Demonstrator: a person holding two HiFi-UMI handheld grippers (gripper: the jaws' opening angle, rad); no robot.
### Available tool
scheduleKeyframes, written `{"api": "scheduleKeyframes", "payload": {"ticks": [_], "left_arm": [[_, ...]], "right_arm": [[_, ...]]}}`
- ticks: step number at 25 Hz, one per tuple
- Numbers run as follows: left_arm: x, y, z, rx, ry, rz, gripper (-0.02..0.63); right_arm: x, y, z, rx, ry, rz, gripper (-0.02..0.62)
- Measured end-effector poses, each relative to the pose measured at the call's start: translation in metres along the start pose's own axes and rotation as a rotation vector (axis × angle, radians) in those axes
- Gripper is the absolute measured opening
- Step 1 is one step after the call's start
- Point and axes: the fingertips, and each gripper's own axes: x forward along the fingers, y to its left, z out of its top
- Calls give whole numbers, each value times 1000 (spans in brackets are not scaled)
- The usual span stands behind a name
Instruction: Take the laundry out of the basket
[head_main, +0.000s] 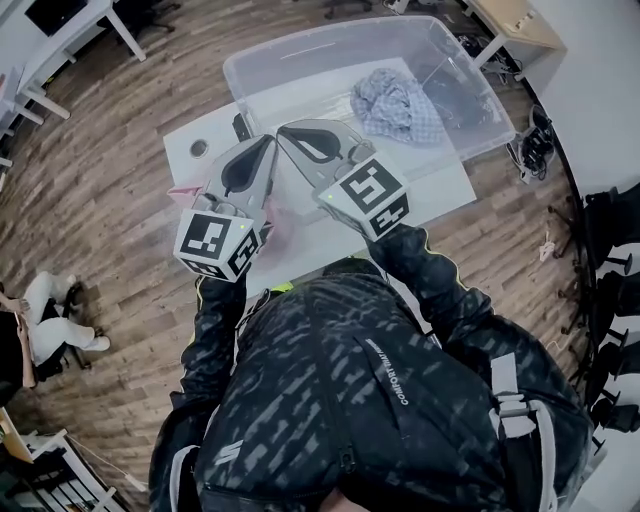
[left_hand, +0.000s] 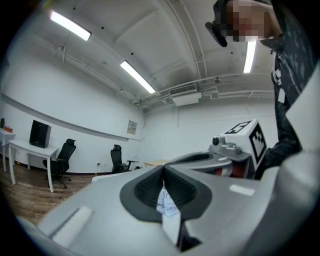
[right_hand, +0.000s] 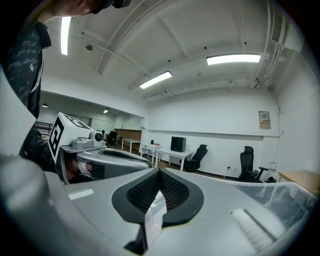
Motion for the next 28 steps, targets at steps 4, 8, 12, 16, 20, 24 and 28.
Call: {"api": "scheduleKeyframes", "payload": {"ticks": [4,8,12,16,20,24,28], "left_arm": [[35,-17,-1,25,19,0,6],[77,-32,-1,23,32,-17,6],[116,-48,-9,9,52,-27,6],[153,-61,-19,-7,71,-28,6],[185,-68,-33,-37,73,-22,6],[208,-71,-43,-51,66,-6,6],[226,-68,-62,-73,74,-8,17]], "right_arm": [[-17,-34,-6,-5,0,-6,-2],[-33,-74,-11,-11,2,-21,-2],[-50,-111,-24,0,19,-32,-2],[-63,-146,-41,13,39,-37,-2],[-70,-175,-58,15,55,-23,-2],[-72,-196,-72,-4,84,6,-2],[-67,-211,-95,-74,168,61,0]]}}
